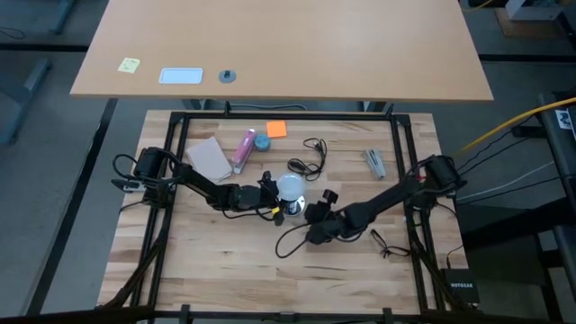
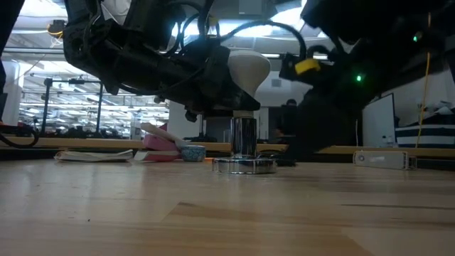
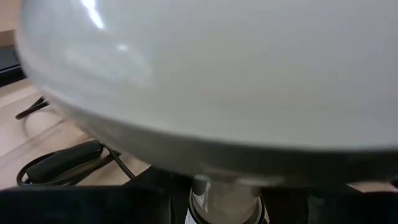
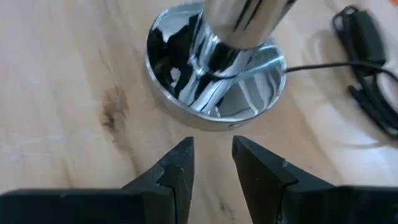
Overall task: Screw lightbulb
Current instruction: Insert the lightbulb into the lamp
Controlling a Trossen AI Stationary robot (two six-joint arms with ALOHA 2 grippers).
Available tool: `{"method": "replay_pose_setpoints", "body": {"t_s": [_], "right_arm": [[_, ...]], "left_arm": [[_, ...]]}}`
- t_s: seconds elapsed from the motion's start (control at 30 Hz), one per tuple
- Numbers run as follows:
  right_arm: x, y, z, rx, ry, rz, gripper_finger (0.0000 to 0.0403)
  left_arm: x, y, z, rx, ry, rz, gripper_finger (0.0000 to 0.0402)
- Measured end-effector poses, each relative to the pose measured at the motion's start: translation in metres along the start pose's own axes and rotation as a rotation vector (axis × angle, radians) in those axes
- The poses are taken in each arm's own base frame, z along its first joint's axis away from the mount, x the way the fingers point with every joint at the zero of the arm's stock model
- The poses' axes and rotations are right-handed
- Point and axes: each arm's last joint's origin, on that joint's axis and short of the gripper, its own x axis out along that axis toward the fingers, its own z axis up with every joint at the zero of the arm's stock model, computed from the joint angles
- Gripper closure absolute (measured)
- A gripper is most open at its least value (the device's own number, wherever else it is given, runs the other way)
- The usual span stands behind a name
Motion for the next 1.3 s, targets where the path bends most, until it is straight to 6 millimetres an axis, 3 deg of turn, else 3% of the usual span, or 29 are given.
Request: {"method": "replay_pose_setpoints", "body": {"t_s": [0.17, 0.4, 1.3], "right_arm": [[0.011, 0.004, -0.004, 0.012, -0.007, -0.001, 0.0282], [0.012, 0.003, -0.003, 0.014, -0.04, -0.055, 0.0282], [0.032, -0.031, 0.01, -0.053, -0.02, -0.194, 0.0282]], "left_arm": [[0.0, 0.0, 0.0, 0.0, 0.0, 0.0, 0.026], [0.0, 0.0, 0.0, 0.0, 0.0, 0.001, 0.026], [0.0, 0.001, 0.0, 0.006, 0.001, 0.009, 0.026]]}}
